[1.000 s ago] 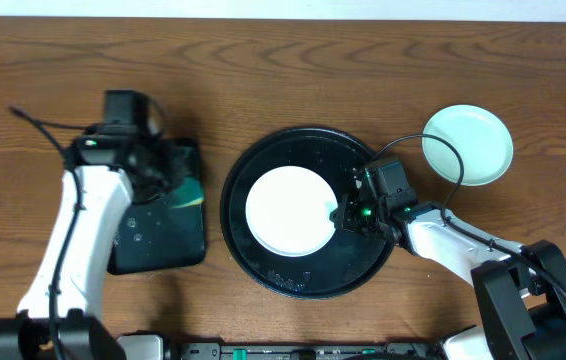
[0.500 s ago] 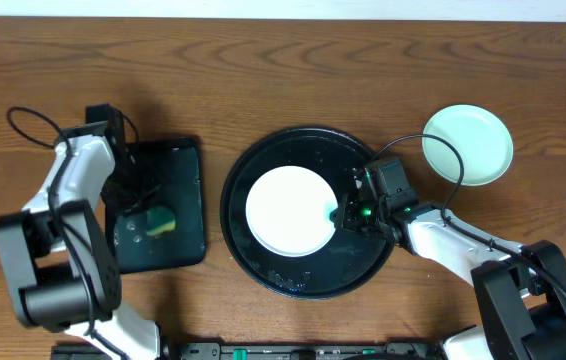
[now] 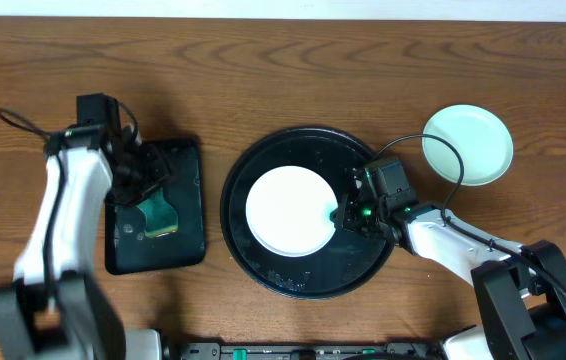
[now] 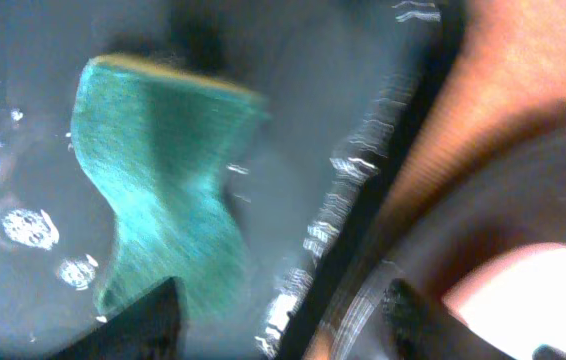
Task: Clean dirty plates on tray and stack at the side
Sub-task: 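Return the sponge to the black tray and open the left gripper, then tilt the white plate up by its rim with the right gripper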
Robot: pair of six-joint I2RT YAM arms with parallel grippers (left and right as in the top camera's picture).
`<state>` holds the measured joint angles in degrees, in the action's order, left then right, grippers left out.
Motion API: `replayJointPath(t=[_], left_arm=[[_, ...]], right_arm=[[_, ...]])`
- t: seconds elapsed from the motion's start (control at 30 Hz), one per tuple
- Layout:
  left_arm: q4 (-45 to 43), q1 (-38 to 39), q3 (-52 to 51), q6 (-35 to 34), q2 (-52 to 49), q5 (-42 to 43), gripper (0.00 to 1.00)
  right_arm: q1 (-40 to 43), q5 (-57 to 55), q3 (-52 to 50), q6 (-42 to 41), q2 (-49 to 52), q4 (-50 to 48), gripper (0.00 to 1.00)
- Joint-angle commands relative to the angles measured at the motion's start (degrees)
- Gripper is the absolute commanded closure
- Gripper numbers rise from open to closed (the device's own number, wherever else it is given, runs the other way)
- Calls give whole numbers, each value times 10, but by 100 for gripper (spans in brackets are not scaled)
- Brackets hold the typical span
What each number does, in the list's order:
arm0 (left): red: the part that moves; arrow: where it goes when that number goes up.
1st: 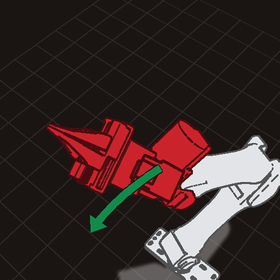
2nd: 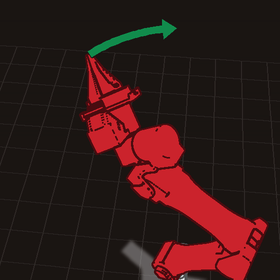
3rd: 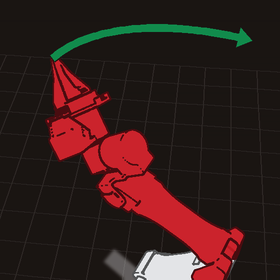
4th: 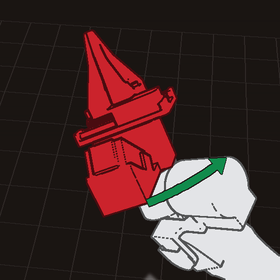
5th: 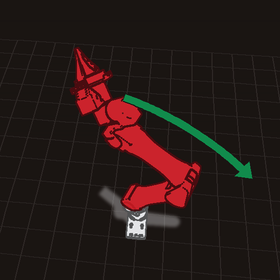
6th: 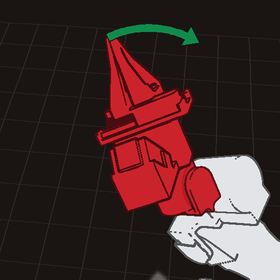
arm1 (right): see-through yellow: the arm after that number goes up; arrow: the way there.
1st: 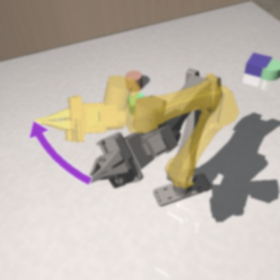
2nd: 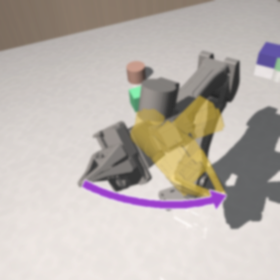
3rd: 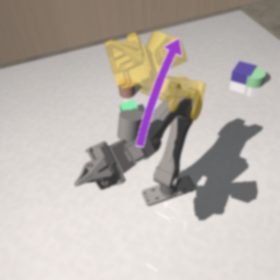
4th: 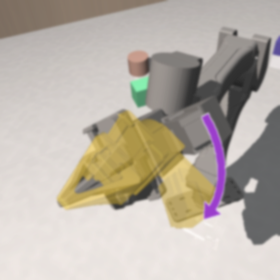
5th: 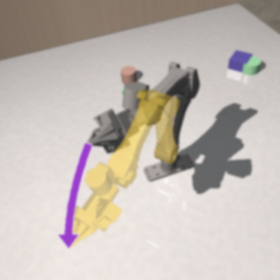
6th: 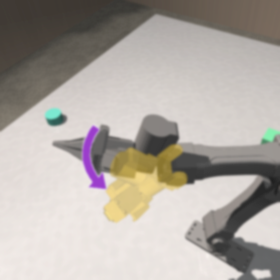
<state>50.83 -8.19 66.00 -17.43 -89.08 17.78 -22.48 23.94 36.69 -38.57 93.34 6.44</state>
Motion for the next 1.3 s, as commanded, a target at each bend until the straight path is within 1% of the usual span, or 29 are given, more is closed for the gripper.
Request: replayJointPath(t=[0.0, 0.07, 0.2, 0.3, 0.37, 0.47, 0.57, 0.67, 0.77, 0.87, 1.1, 1.27], left_arm=[[11, 32, 2, 5, 104, 17, 21], [17, 49, 2, 5, 154, 17, 20], [24, 74, 1, 5, 232, 17, 20], [28, 82, 1, 5, 266, 17, 20], [29, 83, 1, 5, 275, 17, 20], [32, 83, 1, 5, 273, 17, 20], [32, 83, 1, 5, 266, 17, 20], [32, 83, 1, 5, 257, 17, 20], [32, 83, 1, 5, 246, 17, 20], [32, 83, 1, 5, 233, 17, 19], [52, 83, 1, 5, 202, 17, 19], [55, 83, 1, 5, 202, 17, 19]], right_arm=[[-4, -18, -2, 12, 14, 30, 98], [-4, -28, 20, 25, 13, 75, 98], [-4, -92, 96, 46, 13, 235, 98], [-5, -160, 157, 56, 13, 354, 98], [-5, -202, 193, 61, 13, 416, 98], [-4, -235, 231, 74, 13, 481, 98], [-4, -241, 247, 83, 13, 520, 99], [-4, -272, 249, 76, 13, 551, 99], [-4, -326, 249, 69, 13, 552, 99], [-5, -371, 249, 68, 12, 505, 99], [-5, -381, 249, 65, 12, 359, 99], [-5, -386, 249, 54, 11, 299, 99]])
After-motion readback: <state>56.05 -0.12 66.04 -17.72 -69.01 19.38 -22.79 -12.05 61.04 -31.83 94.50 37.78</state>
